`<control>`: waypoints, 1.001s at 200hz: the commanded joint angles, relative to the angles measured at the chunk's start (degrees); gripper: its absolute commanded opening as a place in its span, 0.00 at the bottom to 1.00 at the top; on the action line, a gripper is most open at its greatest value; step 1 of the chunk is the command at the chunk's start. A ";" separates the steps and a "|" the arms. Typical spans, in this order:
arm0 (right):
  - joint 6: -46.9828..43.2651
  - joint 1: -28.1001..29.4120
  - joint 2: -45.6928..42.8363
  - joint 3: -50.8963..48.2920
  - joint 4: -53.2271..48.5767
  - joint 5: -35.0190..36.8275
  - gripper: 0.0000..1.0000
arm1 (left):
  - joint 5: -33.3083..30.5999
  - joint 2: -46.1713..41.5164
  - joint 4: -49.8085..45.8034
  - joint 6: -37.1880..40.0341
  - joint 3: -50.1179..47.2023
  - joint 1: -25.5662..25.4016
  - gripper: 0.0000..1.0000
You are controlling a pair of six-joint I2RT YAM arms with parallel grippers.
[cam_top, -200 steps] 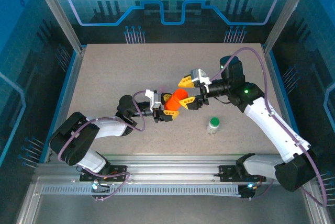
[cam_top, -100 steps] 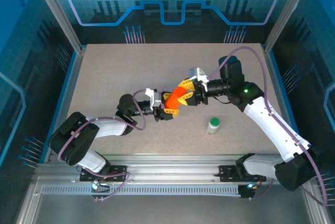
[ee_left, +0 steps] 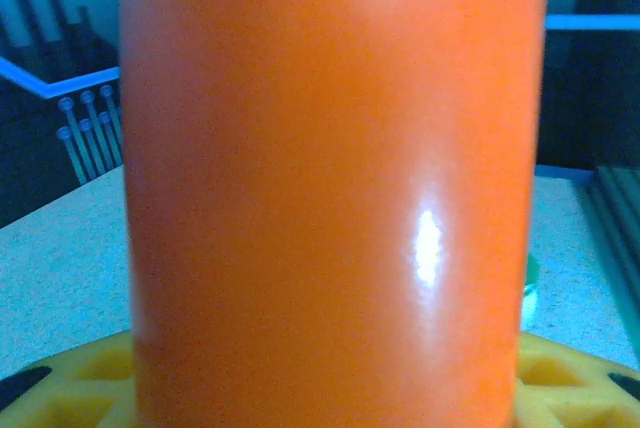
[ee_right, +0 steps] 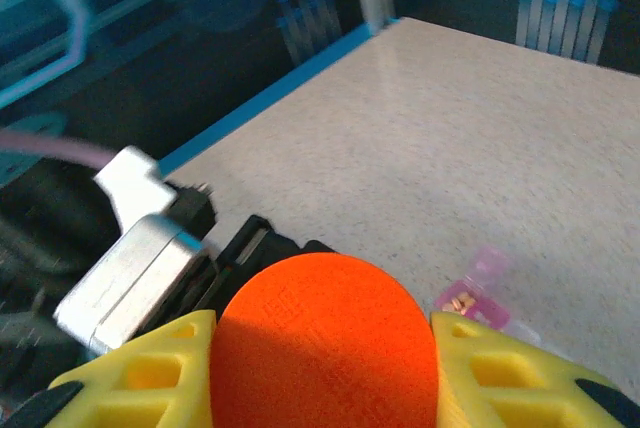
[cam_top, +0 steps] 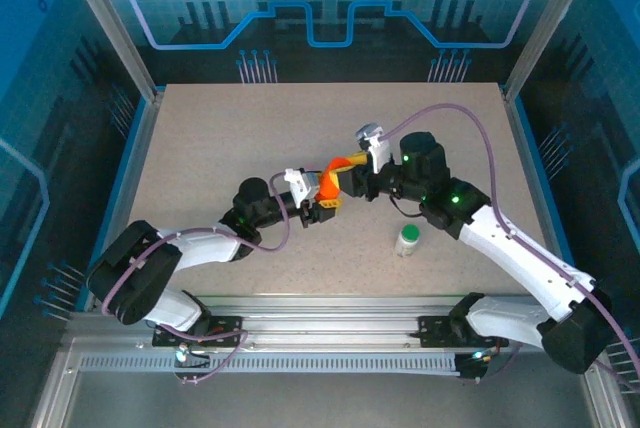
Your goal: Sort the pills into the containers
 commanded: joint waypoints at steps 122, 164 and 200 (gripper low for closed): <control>24.38 3.57 3.85 1.08 -6.28 28.13 0.66 | -14.44 -4.26 8.72 15.11 -2.01 -8.18 0.00; 23.19 2.79 4.60 2.19 -6.79 28.53 0.69 | -14.47 -4.18 10.23 14.39 -2.99 -8.18 0.00; 21.19 0.18 5.17 4.62 -7.66 26.67 0.72 | -14.07 -3.81 11.01 13.68 -3.82 -8.20 0.00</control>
